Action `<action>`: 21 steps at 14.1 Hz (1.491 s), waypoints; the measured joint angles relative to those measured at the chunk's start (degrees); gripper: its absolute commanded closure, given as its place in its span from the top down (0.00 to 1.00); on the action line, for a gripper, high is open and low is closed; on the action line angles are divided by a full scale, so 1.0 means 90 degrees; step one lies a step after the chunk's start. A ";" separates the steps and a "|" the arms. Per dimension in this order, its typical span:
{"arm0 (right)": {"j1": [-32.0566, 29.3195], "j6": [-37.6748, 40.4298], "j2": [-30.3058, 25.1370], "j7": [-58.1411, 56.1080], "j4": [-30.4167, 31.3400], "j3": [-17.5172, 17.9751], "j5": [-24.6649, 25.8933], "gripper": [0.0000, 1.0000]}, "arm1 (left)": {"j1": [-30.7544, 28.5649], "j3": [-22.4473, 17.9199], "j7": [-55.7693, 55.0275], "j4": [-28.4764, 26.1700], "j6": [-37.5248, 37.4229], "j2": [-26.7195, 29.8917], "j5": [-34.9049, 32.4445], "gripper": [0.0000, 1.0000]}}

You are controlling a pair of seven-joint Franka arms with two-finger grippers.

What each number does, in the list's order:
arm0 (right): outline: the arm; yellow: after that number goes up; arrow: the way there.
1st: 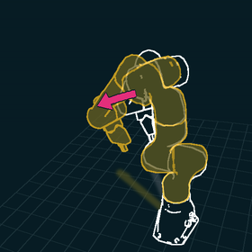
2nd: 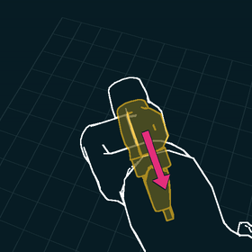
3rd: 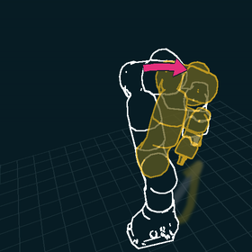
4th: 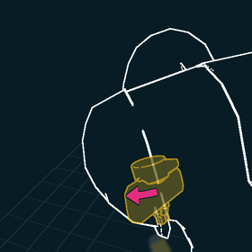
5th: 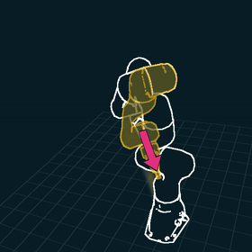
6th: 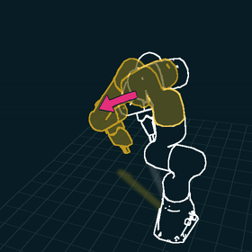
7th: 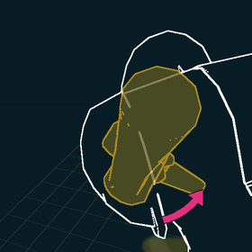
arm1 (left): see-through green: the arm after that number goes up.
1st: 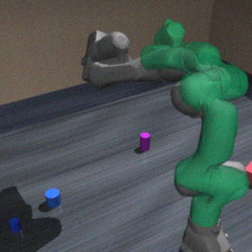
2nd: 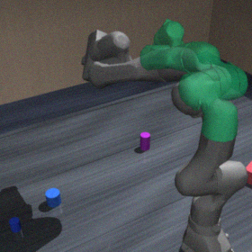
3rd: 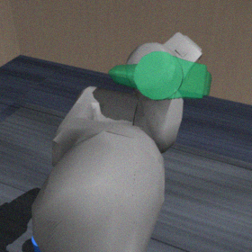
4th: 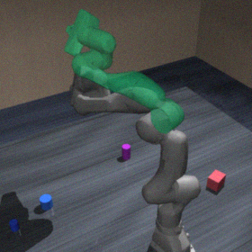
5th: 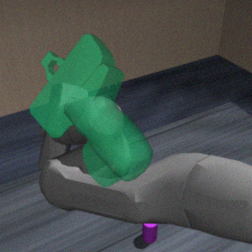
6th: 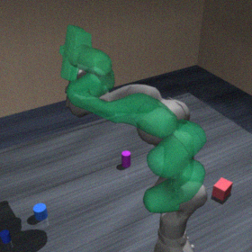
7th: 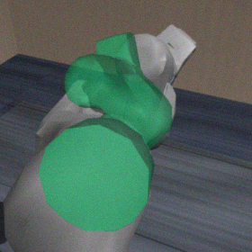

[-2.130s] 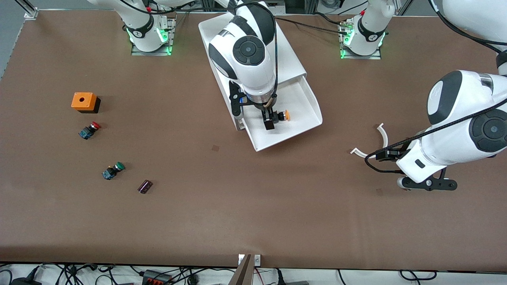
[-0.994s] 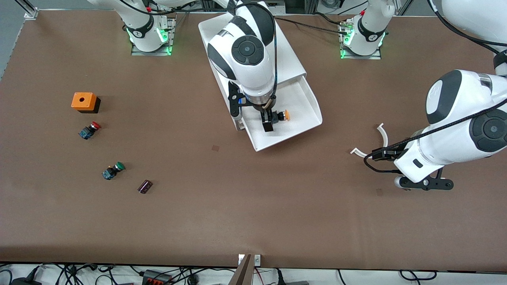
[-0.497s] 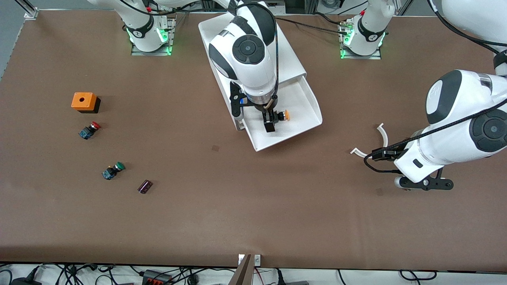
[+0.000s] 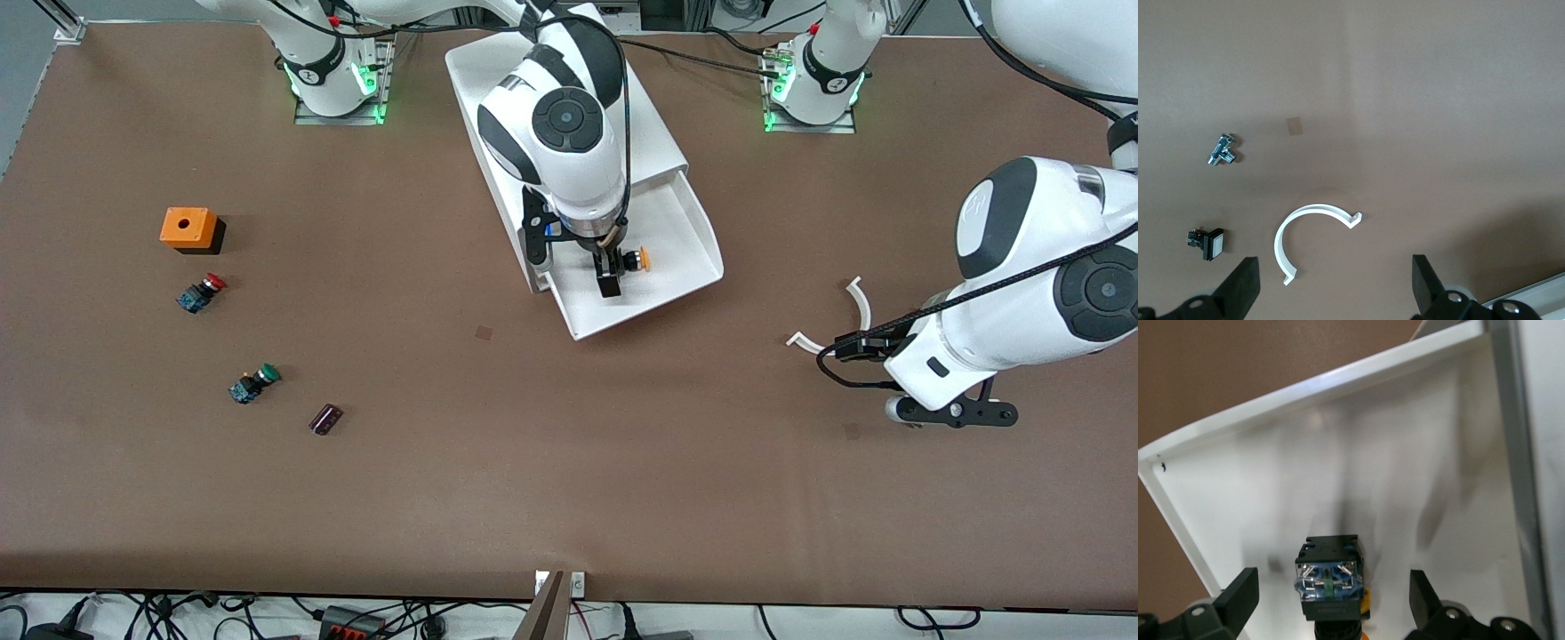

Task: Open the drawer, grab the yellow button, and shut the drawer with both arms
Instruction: 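Lift the orange button out of the drawer with the right gripper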

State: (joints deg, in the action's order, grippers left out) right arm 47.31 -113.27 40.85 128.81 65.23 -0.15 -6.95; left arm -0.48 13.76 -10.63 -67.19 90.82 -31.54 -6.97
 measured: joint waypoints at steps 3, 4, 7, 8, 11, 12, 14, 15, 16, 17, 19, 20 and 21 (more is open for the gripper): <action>0.0003 -0.0014 0.0032 0.0014 0.0000 0.0000 0.0000 1.00 | 0.0000 0.0000 0.0000 0.0000 0.0000 0.0000 0.0000 1.00; 0.0004 -0.0016 0.0033 0.0044 0.0000 0.0001 0.0000 0.92 | 0.0001 0.0000 0.0000 0.0000 0.0000 0.0000 0.0000 1.00; 0.0011 -0.0024 0.0033 0.0157 0.0000 0.0010 0.0000 0.51 | 0.0002 0.0003 0.0000 0.0000 0.0000 0.0000 0.0000 1.00; 0.0014 -0.0025 0.0033 0.0170 0.0000 0.0012 0.0000 0.42 | 0.0002 0.0003 0.0000 0.0000 0.0000 0.0000 0.0000 1.00; 0.0022 -0.0028 0.0034 0.0182 0.0000 0.0013 0.0000 0.11 | 0.0002 0.0003 0.0000 0.0000 0.0000 0.0000 0.0000 1.00; 0.0022 -0.0034 0.0033 0.0184 -0.0002 0.0013 -0.0001 0.07 | 0.0002 0.0003 0.0000 0.0000 0.0000 0.0000 0.0000 1.00; 0.0022 -0.0048 0.0033 0.0187 -0.0018 0.0013 -0.0001 0.05 | 0.0003 0.0005 0.0000 0.0000 0.0000 0.0000 0.0000 1.00; 0.0022 -0.0056 0.0032 0.0188 -0.0046 0.0014 -0.0001 0.05 | 0.0004 0.0006 0.0000 0.0000 0.0000 0.0000 0.0000 1.00; 0.0023 -0.0056 0.0031 0.0188 -0.0102 0.0014 -0.0001 0.05 | 0.0005 0.0007 0.0000 0.0000 0.0000 0.0000 0.0001 1.00; 0.0022 -0.0055 0.0028 0.0192 -0.0176 0.0014 -0.0001 0.05 | 0.0006 0.0007 0.0000 0.0000 0.0000 0.0000 0.0001 1.00; 0.0002 -0.0054 0.0015 0.0213 -0.0309 0.0008 -0.0005 0.05 | 0.0010 0.0008 0.0000 0.0000 0.0000 0.0000 0.0001 1.00; -0.0039 -0.0055 0.0001 0.0218 -0.0385 -0.0001 -0.0009 0.04 | 0.0013 0.0008 0.0000 0.0000 0.0000 0.0000 0.0001 1.00; -0.0115 -0.0054 -0.0025 0.0219 -0.0466 -0.0007 -0.0013 0.02 | 0.0017 0.0008 0.0000 0.0000 0.0000 0.0000 0.0001 1.00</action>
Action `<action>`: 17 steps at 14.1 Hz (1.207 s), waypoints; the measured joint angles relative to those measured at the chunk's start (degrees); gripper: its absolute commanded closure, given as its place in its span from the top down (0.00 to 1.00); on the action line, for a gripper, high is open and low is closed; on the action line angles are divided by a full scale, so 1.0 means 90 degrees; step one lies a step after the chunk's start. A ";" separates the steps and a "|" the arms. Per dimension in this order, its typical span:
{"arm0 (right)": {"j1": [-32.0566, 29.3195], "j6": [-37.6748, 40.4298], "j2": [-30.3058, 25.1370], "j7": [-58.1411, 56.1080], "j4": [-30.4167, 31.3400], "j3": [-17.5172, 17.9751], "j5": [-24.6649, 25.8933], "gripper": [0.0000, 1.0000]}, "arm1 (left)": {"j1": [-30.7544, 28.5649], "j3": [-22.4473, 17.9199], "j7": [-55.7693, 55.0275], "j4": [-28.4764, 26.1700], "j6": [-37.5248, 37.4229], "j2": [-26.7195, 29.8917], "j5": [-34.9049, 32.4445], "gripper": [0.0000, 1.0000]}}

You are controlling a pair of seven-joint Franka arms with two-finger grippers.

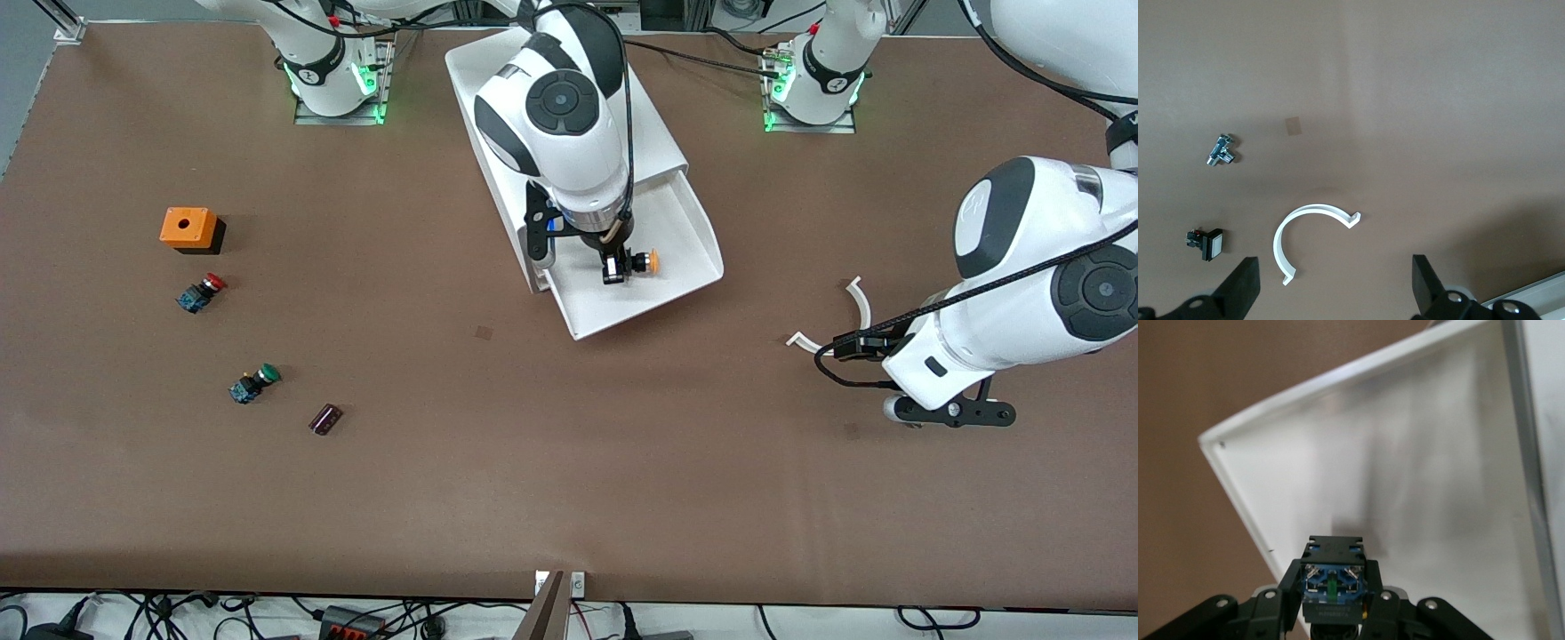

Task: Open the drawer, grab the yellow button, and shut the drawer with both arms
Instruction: 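Lift the orange button out of the drawer with the right gripper, then set the orange button on the table while the left gripper nears the drawer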

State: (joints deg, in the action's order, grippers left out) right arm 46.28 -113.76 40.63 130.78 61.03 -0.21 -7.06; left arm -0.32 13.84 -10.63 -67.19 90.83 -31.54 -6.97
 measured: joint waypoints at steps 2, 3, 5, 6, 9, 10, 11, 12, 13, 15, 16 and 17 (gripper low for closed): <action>-0.0213 0.0005 -0.0114 -0.0124 -0.0086 -0.0006 -0.0001 0.00 | 0.0011 0.0000 0.0000 0.0000 0.0000 0.0000 0.0000 1.00; -0.0330 0.0023 -0.0211 -0.0377 -0.0098 -0.0006 -0.0002 0.00 | 0.0018 0.0000 0.0000 0.0000 0.0000 0.0000 0.0000 1.00; -0.0526 0.0438 -0.0432 -0.1284 -0.0098 -0.0007 -0.0002 0.00 | 0.0029 0.0000 -0.0002 0.0000 0.0000 0.0000 0.0000 1.00; -0.0593 0.0780 -0.0511 -0.1846 -0.0098 -0.0007 -0.0003 0.00 | 0.0038 0.0001 -0.0003 0.0000 0.0000 0.0000 0.0004 1.00; -0.0779 0.1599 -0.0570 -0.3474 -0.0074 -0.0015 0.0000 0.00 | 0.0061 0.0002 -0.0009 0.0000 0.0000 0.0000 0.0016 1.00; -0.0870 0.1757 -0.0569 -0.4044 -0.0045 -0.0021 0.0000 0.00 | 0.0063 0.0002 -0.0010 0.0000 0.0000 0.0000 0.0017 1.00; -0.0987 0.1904 -0.0568 -0.4613 -0.0016 -0.0030 -0.0001 0.00 | 0.0063 0.0002 -0.0010 0.0000 0.0000 0.0000 0.0017 1.00; -0.1128 0.2062 -0.0568 -0.5171 0.0003 -0.0037 -0.0001 0.00 | 0.0064 0.0002 -0.0010 0.0000 0.0000 0.0000 0.0018 1.00; -0.1289 0.2273 -0.0569 -0.5747 0.0008 -0.0041 -0.0001 0.00 | 0.0065 0.0002 -0.0010 0.0000 0.0000 0.0000 0.0019 1.00; -0.1664 0.2718 -0.0575 -0.6923 0.0019 -0.0058 0.0000 0.00 | 0.0067 0.0004 -0.0011 0.0000 0.0000 0.0000 0.0020 1.00; -0.1902 0.2887 -0.0591 -0.7604 0.0079 -0.0069 -0.0002 0.00 | 0.0068 0.0005 -0.0011 0.0000 0.0000 0.0000 0.0020 1.00; -0.2194 0.2974 -0.0629 -0.8375 0.0221 -0.0073 -0.0017 0.00 | 0.0068 0.0006 -0.0011 0.0000 0.0000 0.0000 0.0021 1.00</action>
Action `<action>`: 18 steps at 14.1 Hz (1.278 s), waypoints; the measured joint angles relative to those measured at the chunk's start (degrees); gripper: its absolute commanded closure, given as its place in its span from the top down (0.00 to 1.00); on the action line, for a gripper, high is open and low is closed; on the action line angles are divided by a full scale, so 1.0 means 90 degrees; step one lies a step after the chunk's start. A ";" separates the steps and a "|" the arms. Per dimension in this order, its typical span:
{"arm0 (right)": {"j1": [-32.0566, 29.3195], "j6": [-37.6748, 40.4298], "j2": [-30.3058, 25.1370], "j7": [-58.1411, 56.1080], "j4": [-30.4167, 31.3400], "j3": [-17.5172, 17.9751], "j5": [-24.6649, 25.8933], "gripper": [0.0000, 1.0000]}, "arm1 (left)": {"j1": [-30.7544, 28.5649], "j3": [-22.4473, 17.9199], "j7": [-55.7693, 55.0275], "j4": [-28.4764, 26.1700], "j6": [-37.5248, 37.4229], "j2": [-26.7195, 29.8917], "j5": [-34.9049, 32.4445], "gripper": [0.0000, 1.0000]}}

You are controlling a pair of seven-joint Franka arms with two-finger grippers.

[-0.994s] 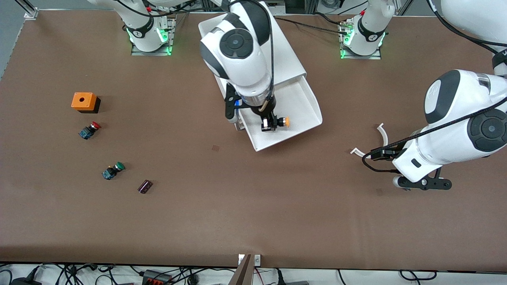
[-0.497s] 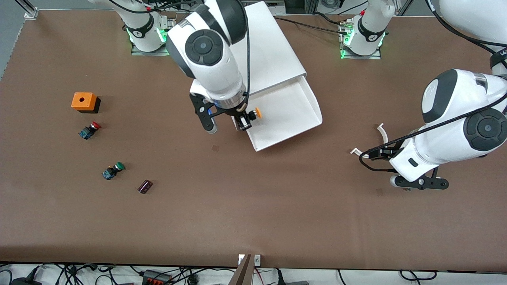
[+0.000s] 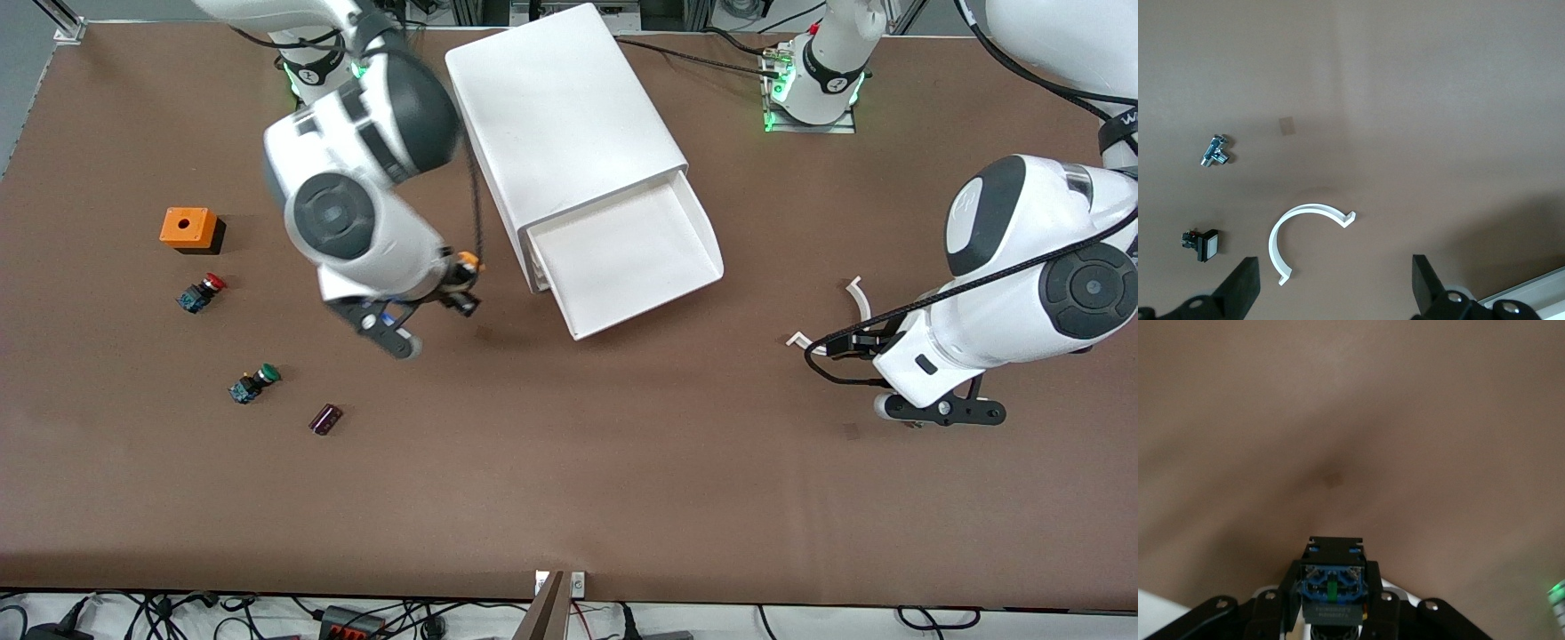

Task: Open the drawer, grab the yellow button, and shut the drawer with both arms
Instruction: 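Set the orange button on the table while the left gripper nears the drawer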

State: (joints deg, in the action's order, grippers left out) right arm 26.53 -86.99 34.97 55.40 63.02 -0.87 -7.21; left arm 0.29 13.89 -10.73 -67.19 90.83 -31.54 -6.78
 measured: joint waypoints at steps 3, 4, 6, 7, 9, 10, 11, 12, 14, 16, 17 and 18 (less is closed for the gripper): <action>-0.0749 0.0023 -0.0162 -0.1811 0.0619 -0.0001 -0.0137 0.00 | 0.0002 0.0003 0.0000 0.0000 0.0000 0.0000 0.0000 1.00; -0.0864 0.0014 -0.0203 -0.2235 0.0807 0.0002 -0.0146 0.00 | 0.0010 0.0005 -0.0001 0.0000 0.0000 0.0000 0.0001 1.00; -0.0980 -0.0137 -0.0264 -0.2930 0.1165 0.0004 -0.0147 0.00 | 0.0040 0.0007 -0.0002 0.0000 0.0000 0.0000 0.0001 1.00; -0.1017 -0.0352 -0.0324 -0.3230 0.1416 0.0003 -0.0147 0.00 | 0.0052 0.0008 -0.0003 0.0000 0.0000 0.0000 0.0001 1.00; -0.1057 -0.1001 -0.0529 -0.3823 0.2136 0.0004 -0.0146 0.00 | 0.0063 0.0010 -0.0006 0.0000 0.0000 0.0000 0.0003 1.00; -0.1074 -0.1366 -0.0660 -0.4099 0.2565 0.0003 -0.0146 0.00 | 0.0072 0.0014 -0.0022 0.0000 0.0032 0.0000 0.0005 1.00; -0.1098 -0.1720 -0.0781 -0.4356 0.2984 0.0004 -0.0145 0.00 | 0.0093 0.0021 -0.0097 -0.0001 0.0135 -0.0002 0.0011 1.00; -0.1126 -0.2011 -0.0878 -0.4590 0.3352 0.0003 -0.0145 0.00 | 0.0131 0.0031 -0.0267 -0.0004 0.0255 -0.0007 0.0017 1.00; -0.1171 -0.2440 -0.0999 -0.5036 0.3898 0.0003 -0.0140 0.00 | 0.0260 0.0045 -0.0678 -0.0025 0.0399 -0.0038 0.0035 1.00; -0.1191 -0.2924 -0.1040 -0.5451 0.4314 -0.0003 -0.0113 0.00 | 0.0372 0.0052 -0.0968 -0.0035 0.0582 -0.0078 0.0094 1.00; -0.1196 -0.3199 -0.1042 -0.5618 0.4513 -0.0006 -0.0064 0.00 | 0.0432 0.0055 -0.1115 -0.0039 0.0726 -0.0097 0.0192 1.00; -0.1200 -0.3464 -0.1041 -0.5755 0.4698 -0.0009 0.0001 0.00 | 0.0503 0.0057 -0.1309 -0.0047 0.0875 -0.0123 0.0284 1.00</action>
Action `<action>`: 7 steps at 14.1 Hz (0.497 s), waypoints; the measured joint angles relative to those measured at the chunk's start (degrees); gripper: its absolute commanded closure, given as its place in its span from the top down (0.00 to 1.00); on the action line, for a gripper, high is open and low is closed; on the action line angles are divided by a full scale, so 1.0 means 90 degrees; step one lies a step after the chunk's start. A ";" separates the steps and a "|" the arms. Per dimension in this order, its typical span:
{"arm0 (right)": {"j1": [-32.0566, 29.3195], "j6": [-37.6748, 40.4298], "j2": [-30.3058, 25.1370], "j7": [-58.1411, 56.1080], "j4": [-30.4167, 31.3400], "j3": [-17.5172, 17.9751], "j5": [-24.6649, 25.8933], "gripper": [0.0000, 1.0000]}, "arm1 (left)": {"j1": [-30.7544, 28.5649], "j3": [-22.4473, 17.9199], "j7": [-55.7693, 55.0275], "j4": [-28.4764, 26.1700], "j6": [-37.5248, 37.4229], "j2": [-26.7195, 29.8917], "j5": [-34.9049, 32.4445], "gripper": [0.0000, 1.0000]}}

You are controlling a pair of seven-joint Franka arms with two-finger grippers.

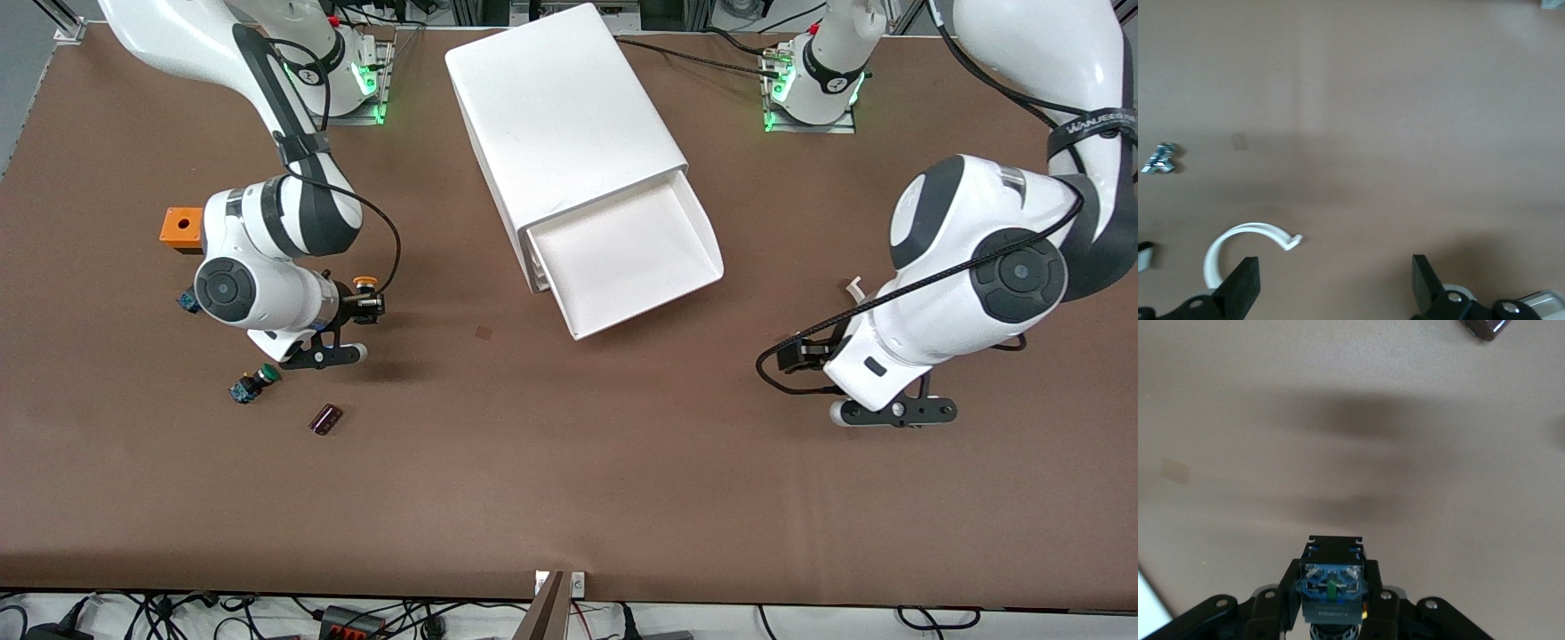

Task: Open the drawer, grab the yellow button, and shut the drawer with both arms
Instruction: 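Set the orange button on the table while the left gripper nears the drawer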

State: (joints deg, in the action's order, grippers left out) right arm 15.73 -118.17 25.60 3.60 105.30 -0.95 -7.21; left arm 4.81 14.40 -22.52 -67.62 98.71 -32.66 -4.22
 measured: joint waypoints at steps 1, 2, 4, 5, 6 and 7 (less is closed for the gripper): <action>0.0000 -0.0237 0.0000 -0.0083 0.0164 0.0000 0.0118 0.00 | 0.0095 0.0004 -0.0250 -0.0031 0.0171 -0.0033 0.0044 1.00; 0.0001 -0.0447 -0.0001 -0.0173 0.0304 0.0001 0.0262 0.00 | 0.0216 0.0005 -0.0576 -0.0089 0.0357 -0.0066 0.0053 1.00; 0.0009 -0.0737 0.0001 -0.0383 0.0520 0.0012 0.0449 0.00 | 0.0505 0.0008 -0.1416 -0.0203 0.0611 -0.0148 0.0053 1.00; 0.0014 -0.0851 0.0003 -0.0506 0.0607 0.0017 0.0464 0.00 | 0.0643 0.0010 -0.1813 -0.0224 0.0660 -0.0205 0.0052 1.00; 0.0017 -0.1010 0.0008 -0.0607 0.0702 0.0021 0.0465 0.00 | 0.0769 0.0013 -0.2177 -0.0245 0.0678 -0.0258 0.0053 1.00; 0.0020 -0.1232 0.0019 -0.0690 0.0821 0.0024 0.0465 0.00 | 0.0880 0.0013 -0.2483 -0.0269 0.0684 -0.0295 0.0052 1.00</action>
State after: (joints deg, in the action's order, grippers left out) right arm 15.92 -129.26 25.77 -2.61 112.69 -0.73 -3.02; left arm 12.73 14.52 -44.87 -70.04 104.86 -35.31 -3.75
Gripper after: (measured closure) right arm 0.590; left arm 0.000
